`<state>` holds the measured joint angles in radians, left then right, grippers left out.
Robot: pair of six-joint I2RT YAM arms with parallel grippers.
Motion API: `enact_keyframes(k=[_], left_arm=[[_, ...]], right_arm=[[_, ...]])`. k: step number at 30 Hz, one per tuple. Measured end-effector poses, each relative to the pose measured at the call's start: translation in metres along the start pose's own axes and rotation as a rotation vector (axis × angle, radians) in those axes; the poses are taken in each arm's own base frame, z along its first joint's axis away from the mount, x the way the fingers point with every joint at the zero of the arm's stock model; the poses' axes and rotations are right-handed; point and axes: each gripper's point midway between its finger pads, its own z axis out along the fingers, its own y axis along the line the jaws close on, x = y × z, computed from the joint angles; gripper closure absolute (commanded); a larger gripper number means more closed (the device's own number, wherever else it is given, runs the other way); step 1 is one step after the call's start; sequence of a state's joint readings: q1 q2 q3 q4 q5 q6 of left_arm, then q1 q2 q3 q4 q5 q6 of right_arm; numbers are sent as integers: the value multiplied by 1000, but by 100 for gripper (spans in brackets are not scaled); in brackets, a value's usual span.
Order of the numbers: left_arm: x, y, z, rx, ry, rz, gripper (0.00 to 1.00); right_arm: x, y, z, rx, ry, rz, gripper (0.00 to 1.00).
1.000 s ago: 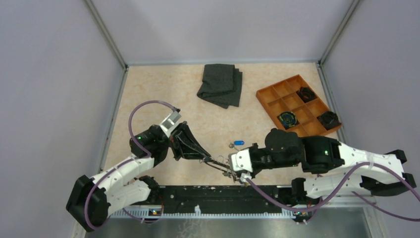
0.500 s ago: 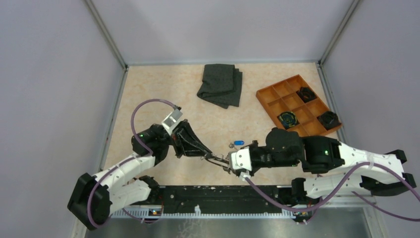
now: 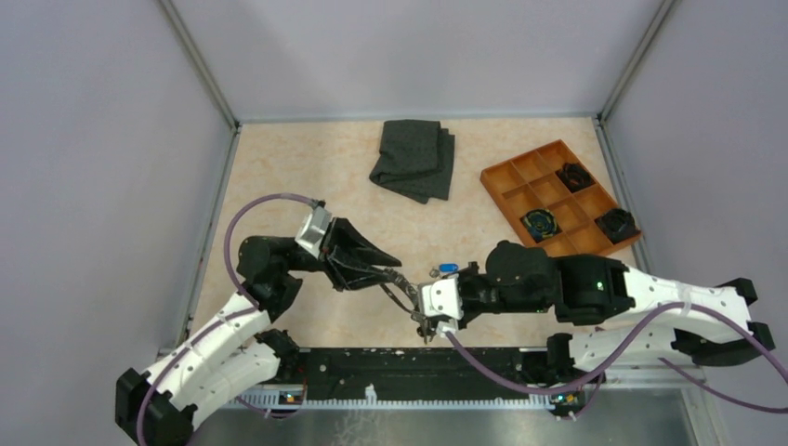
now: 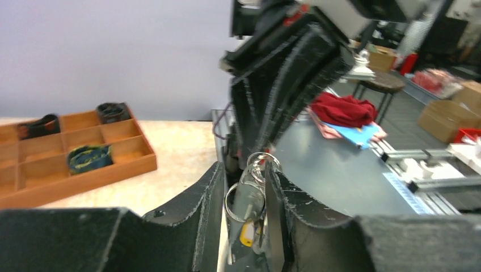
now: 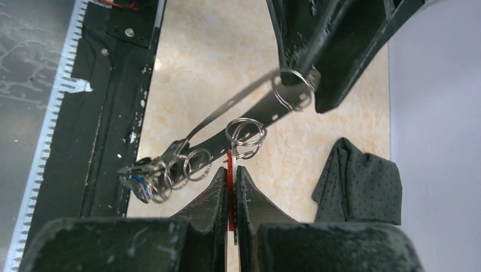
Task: Remove the keys from the keyring
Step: Remove the key from the keyring.
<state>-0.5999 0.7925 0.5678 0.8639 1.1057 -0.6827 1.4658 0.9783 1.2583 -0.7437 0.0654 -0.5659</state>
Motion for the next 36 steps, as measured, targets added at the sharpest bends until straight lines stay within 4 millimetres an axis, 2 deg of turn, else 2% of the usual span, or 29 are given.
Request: enact_keyframes(k=[2,5,8,15,18,20,23,26,29,31,36], left_arm=[[1,15,0,-71,3,-7,59],[4,36,-3,-193,6,-7,50],[3,50,-11,-312,-5,13,47],[-18,78,-32,-565,-65,52,47],[-11,96,-45,-688,-86,-3,51],[8,108,-55,-760,-83,-71,55],[50,121,-69,-836,-58,-195,62],[111,126,-89,-917,-5,-347,66],[159,122,-107,-969,34,-457,72],[180,116,-114,-978,31,-507,74],[204,109,-120,-981,-7,-603,78]], right_arm=[[2,-3,2,16,17,3,100],[12,-10,8,65,73,15,100],[24,-21,15,133,154,26,100],[43,-22,34,143,259,64,100],[52,-19,52,120,265,120,100],[66,-15,72,108,269,181,100],[95,-5,99,95,283,269,100],[126,7,122,75,310,364,100],[148,14,135,77,313,444,100],[157,16,141,90,293,485,100],[164,19,151,118,228,537,100]])
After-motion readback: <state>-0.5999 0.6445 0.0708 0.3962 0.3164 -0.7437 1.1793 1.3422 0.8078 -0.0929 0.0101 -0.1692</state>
